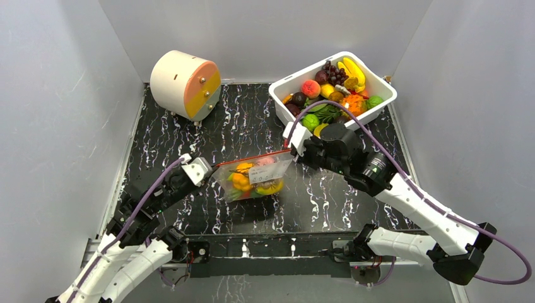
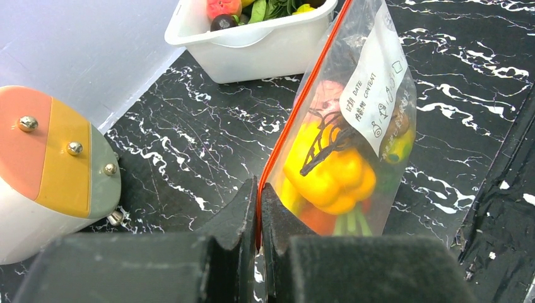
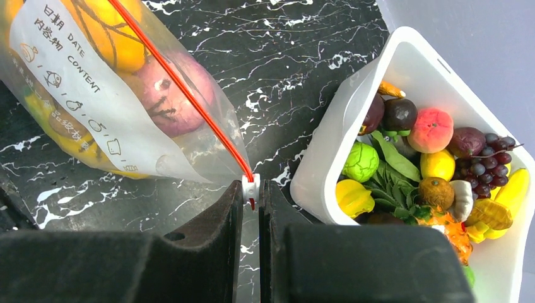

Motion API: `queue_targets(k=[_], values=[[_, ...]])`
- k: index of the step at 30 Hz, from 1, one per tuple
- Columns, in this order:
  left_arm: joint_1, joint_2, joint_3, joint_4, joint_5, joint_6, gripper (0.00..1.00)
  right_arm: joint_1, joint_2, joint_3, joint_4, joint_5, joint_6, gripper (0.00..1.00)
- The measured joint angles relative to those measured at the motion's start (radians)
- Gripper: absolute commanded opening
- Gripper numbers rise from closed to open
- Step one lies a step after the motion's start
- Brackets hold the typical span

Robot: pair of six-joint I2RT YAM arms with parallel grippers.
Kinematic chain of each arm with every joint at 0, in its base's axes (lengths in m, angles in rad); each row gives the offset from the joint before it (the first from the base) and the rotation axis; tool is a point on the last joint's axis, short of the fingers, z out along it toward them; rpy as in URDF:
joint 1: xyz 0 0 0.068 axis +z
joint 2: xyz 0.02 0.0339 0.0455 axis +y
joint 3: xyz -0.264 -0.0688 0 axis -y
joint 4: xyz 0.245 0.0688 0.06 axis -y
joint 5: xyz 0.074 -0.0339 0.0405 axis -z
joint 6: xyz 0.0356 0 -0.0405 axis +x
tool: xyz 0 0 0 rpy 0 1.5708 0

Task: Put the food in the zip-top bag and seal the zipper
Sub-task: Zip the zipper food storage bag at the center of the board, then place the zipper food storage bag at the center of the board.

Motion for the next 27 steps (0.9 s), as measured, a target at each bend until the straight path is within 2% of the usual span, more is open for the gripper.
queue_targets(k=[11,18,24,27], values=[[0.0,0.07,0.0,0.035,0.004,-0.1,0.0,-0.013,-0.012,0.037,-0.057,0.024,0.103,0.0],[0.001,0.109,-0.001,0.028,0.004,-0.285,0.0,-0.021,-0.064,0.024,-0.124,-0.026,0.199,0.0],[0.001,0.09,-0.049,0.041,-0.051,-0.453,0.0,-0.025,-0.088,-0.099,-0.042,-0.058,0.219,0.01],[0.002,0.128,-0.058,0.043,-0.104,-0.492,0.0,-0.026,-0.05,-0.141,0.028,-0.05,0.217,0.09]])
